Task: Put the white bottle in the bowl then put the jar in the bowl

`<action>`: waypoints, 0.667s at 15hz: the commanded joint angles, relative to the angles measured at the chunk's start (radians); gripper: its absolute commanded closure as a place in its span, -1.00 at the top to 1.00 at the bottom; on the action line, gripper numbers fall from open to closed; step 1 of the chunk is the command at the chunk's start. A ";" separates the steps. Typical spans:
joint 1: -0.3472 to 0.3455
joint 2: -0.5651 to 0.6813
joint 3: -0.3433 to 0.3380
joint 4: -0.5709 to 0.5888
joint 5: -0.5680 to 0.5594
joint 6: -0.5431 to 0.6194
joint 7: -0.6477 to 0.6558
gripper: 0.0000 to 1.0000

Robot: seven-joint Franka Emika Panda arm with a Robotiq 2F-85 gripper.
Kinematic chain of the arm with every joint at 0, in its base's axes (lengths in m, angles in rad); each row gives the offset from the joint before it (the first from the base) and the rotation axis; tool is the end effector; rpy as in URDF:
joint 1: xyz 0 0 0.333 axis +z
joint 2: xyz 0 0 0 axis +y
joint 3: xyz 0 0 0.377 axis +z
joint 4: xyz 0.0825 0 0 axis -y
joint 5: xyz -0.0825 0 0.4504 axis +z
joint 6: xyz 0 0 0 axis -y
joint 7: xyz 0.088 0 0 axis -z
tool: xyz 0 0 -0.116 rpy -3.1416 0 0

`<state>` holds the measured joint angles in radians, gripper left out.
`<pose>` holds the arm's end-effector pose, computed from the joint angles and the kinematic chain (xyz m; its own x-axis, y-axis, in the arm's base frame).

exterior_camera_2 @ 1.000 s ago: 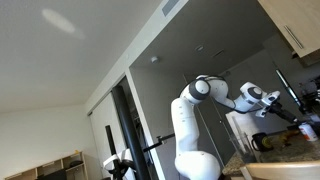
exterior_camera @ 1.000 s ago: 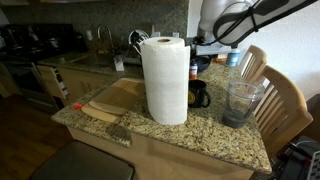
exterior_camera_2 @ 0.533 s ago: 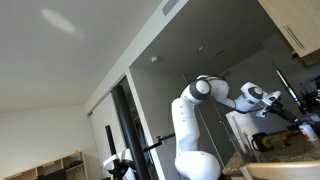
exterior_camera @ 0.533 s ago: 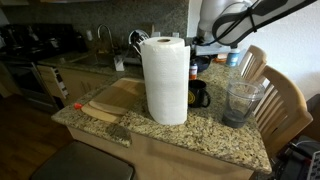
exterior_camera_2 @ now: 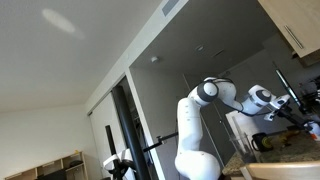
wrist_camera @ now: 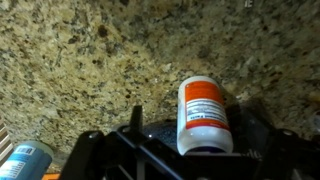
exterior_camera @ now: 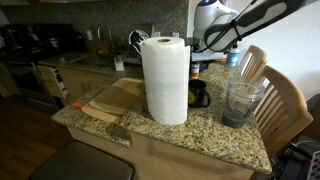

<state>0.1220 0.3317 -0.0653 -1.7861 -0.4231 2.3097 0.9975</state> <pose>0.7373 0.0351 0.4044 0.7302 -0.5651 0.3840 -0.6381 -0.7650 0.0876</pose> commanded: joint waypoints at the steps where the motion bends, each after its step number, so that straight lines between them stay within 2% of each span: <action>1: 0.009 0.000 -0.010 0.003 0.006 -0.002 -0.004 1.00; 5: 0.039 0.002 -0.060 0.003 -0.119 0.080 0.167 1.00; 6: 0.022 0.000 -0.034 0.004 -0.067 0.044 0.097 1.00; 10: 0.030 0.000 -0.049 0.004 -0.097 0.061 0.147 1.00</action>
<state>0.1504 0.3316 -0.1122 -1.7836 -0.5223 2.3718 1.1470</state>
